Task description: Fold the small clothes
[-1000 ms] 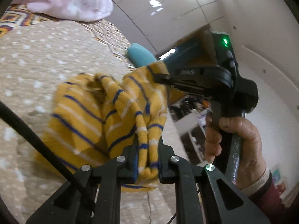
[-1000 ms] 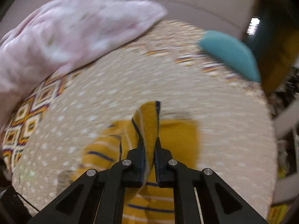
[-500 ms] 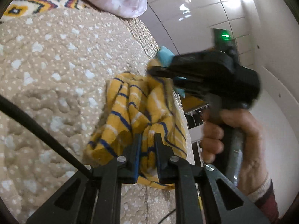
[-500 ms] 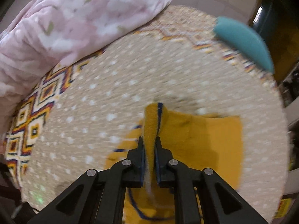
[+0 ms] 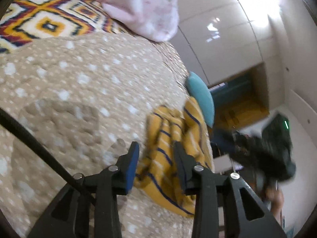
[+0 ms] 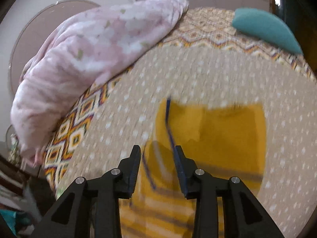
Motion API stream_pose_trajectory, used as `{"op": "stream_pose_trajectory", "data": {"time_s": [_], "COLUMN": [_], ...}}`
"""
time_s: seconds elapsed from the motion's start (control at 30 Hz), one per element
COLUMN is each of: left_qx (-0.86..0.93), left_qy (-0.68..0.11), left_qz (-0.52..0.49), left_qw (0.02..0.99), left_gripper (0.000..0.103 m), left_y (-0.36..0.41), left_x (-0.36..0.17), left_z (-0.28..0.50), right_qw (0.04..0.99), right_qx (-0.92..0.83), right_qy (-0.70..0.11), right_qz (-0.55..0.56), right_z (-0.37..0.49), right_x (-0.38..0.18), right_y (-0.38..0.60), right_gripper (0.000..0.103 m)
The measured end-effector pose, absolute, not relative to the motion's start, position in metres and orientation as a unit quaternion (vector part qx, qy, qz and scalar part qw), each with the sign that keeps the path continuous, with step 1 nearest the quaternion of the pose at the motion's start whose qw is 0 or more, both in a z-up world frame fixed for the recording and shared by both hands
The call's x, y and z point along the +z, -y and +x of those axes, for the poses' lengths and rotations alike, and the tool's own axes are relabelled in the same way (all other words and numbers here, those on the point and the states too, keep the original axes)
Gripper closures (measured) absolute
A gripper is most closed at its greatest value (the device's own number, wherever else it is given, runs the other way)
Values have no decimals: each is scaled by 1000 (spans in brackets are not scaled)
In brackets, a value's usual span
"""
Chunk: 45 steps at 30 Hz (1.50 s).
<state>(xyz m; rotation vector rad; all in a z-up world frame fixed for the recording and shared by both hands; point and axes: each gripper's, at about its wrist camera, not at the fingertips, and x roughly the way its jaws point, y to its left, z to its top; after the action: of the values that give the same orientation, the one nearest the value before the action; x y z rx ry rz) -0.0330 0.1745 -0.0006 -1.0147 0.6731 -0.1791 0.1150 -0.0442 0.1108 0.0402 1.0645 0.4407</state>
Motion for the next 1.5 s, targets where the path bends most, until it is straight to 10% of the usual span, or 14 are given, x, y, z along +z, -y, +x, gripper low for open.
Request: {"op": "stream_pose_trajectory", "data": {"time_s": [0.23,0.3,0.6,1.0,1.5], "left_qx": [-29,-27,-40,-84,-81], "left_qy": [-312,-315,-308,-314,-371], "left_qz": [-458,-452,-436,-400,-336], "left_qw": [832,834,844,857,862], "left_gripper": [54,54,54,51,45], "left_y": [-188,-185,-172,-135,-99], "left_x": [-1,1,12,22,8], "left_z": [-36,-35,-38,-37,-21], "right_qw": [829,818,788,849,820], "right_qx": [233,228,285,257,176], "right_qy": [-507,-522,-545,-462,-545], "right_qz": [-43,-77,30,3,-26], "right_z": [82,84,99,104,179], "right_x": [77,63,44,115,33], "right_y": [17,6,3,7,-6], "right_gripper": [55,88,100,98,97]}}
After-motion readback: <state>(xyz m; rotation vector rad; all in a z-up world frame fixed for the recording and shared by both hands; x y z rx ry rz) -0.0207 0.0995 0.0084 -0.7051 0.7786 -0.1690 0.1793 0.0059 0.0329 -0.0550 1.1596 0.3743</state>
